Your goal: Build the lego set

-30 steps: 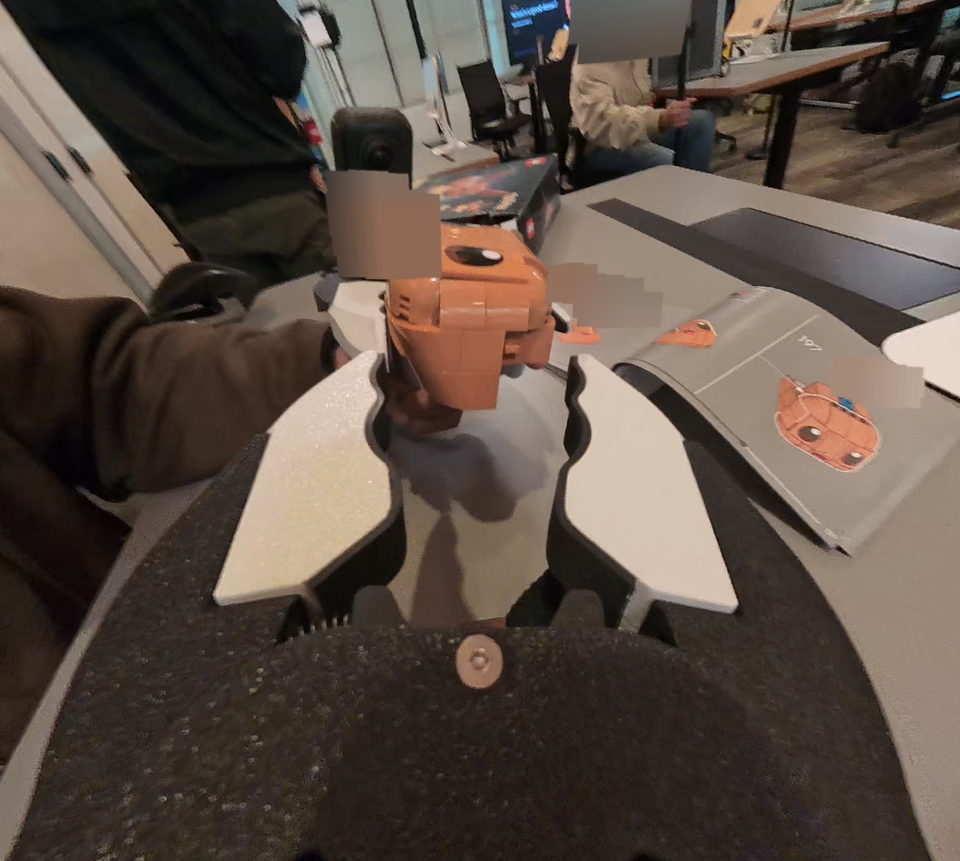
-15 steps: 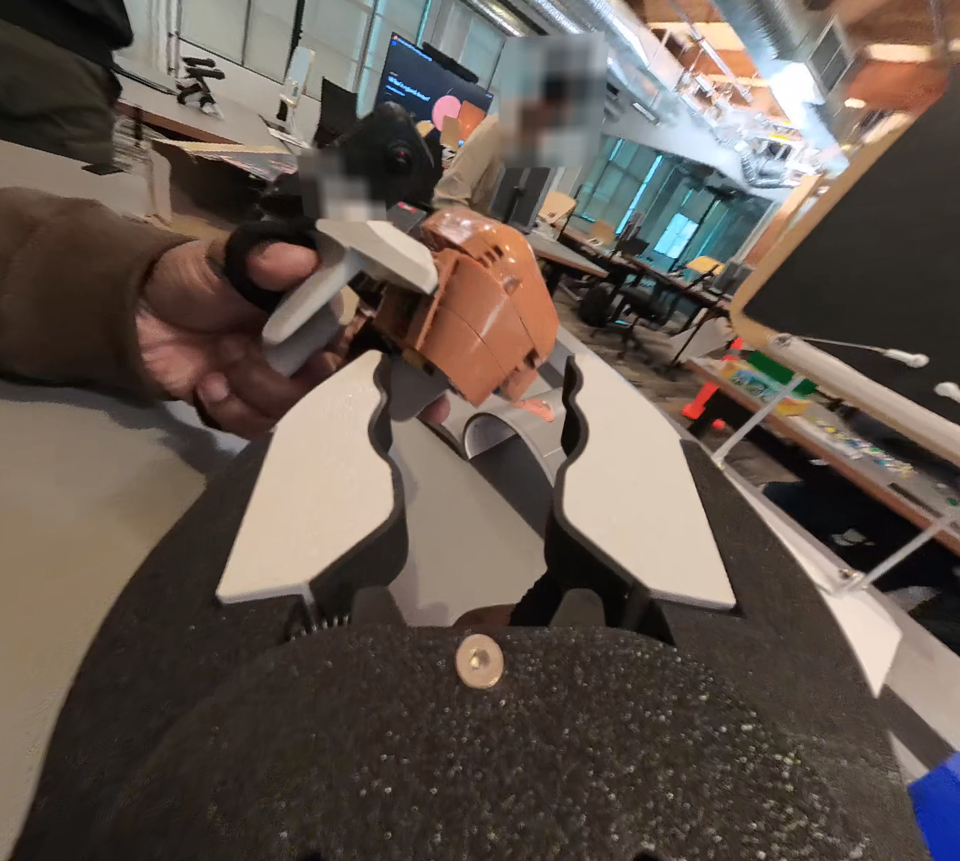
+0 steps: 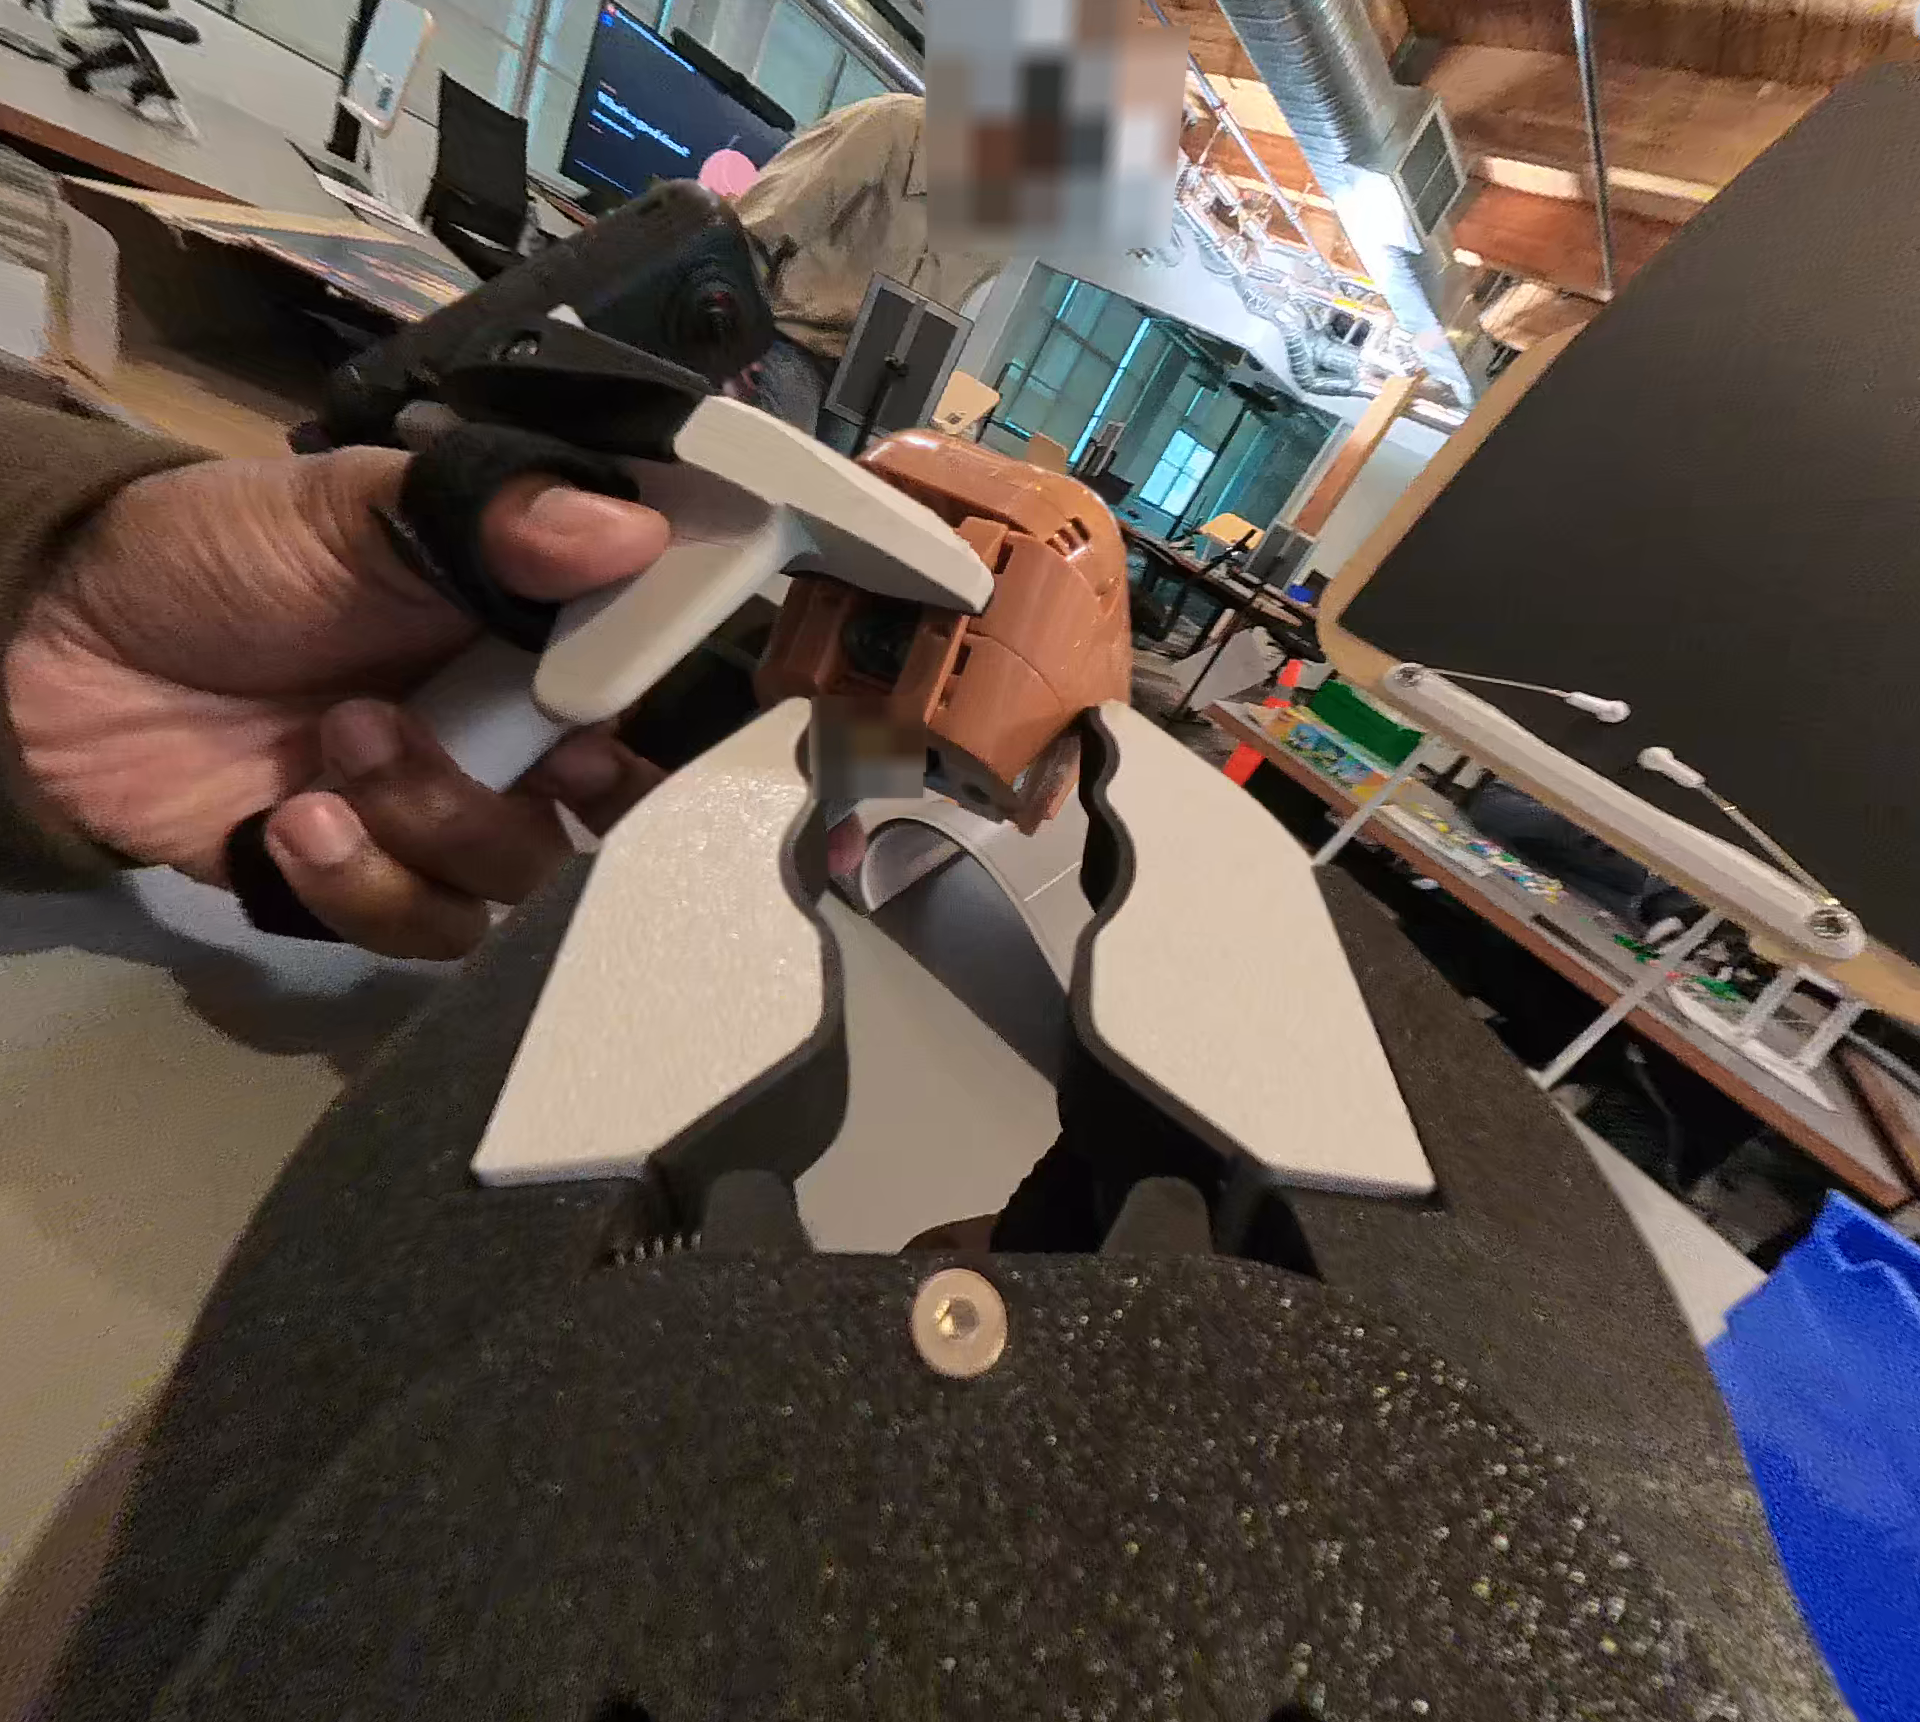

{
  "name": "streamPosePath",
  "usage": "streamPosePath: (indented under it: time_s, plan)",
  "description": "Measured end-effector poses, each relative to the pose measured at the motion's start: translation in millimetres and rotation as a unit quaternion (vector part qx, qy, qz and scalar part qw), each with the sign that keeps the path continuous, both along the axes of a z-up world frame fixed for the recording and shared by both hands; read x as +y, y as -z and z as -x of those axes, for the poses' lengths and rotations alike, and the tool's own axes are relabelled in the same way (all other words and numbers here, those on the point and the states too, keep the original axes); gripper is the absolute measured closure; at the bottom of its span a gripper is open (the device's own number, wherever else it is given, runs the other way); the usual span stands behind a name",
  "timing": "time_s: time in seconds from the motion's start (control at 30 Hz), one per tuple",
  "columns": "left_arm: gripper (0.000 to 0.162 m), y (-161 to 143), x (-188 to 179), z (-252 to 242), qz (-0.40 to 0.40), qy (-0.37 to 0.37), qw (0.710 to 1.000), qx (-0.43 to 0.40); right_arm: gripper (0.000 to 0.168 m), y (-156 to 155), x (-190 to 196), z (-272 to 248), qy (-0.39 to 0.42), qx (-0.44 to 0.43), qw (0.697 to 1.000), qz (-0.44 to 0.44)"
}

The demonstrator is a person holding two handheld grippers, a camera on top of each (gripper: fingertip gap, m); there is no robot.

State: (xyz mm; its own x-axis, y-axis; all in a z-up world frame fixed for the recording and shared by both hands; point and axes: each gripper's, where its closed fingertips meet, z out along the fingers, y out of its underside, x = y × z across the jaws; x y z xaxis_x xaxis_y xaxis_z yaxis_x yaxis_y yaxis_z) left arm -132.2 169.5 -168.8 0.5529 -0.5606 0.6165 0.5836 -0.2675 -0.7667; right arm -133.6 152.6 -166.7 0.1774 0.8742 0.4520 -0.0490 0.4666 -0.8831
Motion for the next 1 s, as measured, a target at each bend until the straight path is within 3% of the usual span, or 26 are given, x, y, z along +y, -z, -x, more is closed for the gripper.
streamPosePath:
  time_s: [0.13,0.23,0.3,0.4,0.47,0.57,0.7,1.0]
  plan:
    - [0.083,3,1,3,-0.005,-0.017,0.999,0.048,0.112,5,-5,1,-0.035,-0.024,0.999,0.031]
    - [0.083,8,1,4,-0.017,-0.032,0.992,0.119,0.109,1,-6,-10,-0.113,-0.032,0.988,0.096]
    - [0.083,9,0,2,-0.028,-0.03,0.989,0.145,0.108,-8,2,-16,-0.154,-0.022,0.976,0.154]
    - [0.083,13,-3,-7,-0.053,-0.014,0.979,0.194,0.083,-10,12,-8,-0.21,-0.062,0.945,0.245]
    - [0.083,16,-6,-14,-0.073,-0.005,0.97,0.234,0.078,-8,5,-6,-0.258,-0.092,0.92,0.28]
    - [0.083,18,-10,-22,-0.097,0.006,0.956,0.276,0.084,0,-7,-7,-0.286,-0.122,0.91,0.273]
    - [0.083,20,-13,-28,-0.11,0.012,0.948,0.3,0.098,5,-12,-8,-0.274,-0.14,0.919,0.247]
    - [0.083,30,-14,-31,-0.107,0.02,0.927,0.358,0.098,7,-13,-12,-0.267,-0.168,0.93,0.19]
